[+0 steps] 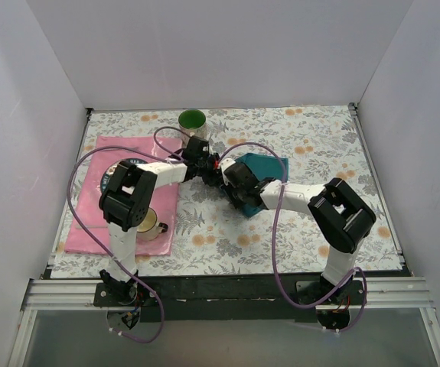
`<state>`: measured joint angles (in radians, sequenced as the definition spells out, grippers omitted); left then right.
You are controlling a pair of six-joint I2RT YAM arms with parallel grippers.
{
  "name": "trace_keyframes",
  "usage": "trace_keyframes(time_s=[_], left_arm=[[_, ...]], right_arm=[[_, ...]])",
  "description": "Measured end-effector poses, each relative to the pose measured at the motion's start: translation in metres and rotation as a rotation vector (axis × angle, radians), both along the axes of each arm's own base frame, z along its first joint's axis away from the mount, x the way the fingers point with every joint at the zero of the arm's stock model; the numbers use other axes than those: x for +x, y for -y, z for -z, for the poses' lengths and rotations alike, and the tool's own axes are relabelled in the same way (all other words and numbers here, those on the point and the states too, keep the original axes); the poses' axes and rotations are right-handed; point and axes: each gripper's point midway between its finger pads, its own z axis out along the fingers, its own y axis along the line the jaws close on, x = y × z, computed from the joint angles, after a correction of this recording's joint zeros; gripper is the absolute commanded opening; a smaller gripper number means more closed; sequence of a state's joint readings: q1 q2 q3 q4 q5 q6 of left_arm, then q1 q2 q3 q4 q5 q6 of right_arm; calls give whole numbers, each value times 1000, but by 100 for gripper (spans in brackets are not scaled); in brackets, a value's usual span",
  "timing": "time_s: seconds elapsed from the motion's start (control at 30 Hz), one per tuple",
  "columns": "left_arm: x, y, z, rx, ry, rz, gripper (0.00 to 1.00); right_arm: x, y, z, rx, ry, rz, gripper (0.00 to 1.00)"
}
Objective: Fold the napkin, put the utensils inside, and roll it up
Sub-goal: Roll the napkin with the utensil
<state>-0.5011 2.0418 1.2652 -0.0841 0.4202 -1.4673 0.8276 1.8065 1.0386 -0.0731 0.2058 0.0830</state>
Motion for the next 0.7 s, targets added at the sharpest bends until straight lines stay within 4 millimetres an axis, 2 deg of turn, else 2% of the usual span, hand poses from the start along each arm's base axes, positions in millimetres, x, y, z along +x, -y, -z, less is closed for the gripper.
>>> trace_keyframes(time_s=[0.07, 0.17, 0.3, 0.37, 0.53, 0.6, 0.7], left_arm=[[9, -6, -12, 22, 35, -22, 43], [21, -18, -39, 51, 103, -59, 51], [26, -46, -46, 147, 119, -136, 58], [22, -55, -55, 162, 114, -173, 65], [4, -68, -100, 136, 103, -268, 67], [-4, -72, -110, 123, 93, -294, 67], [-15, -75, -111, 122, 65, -309, 66]], right_arm=[[0, -7, -1, 57, -22, -14, 1], [-2, -18, -2, 161, -66, -34, 1], [-12, -35, -4, 303, -147, -101, 1], [-16, -37, -6, 363, -191, -115, 1], [-20, -32, -7, 515, -322, -108, 1], [-21, -30, -8, 555, -363, -102, 1], [-24, -28, -8, 604, -416, -99, 1]])
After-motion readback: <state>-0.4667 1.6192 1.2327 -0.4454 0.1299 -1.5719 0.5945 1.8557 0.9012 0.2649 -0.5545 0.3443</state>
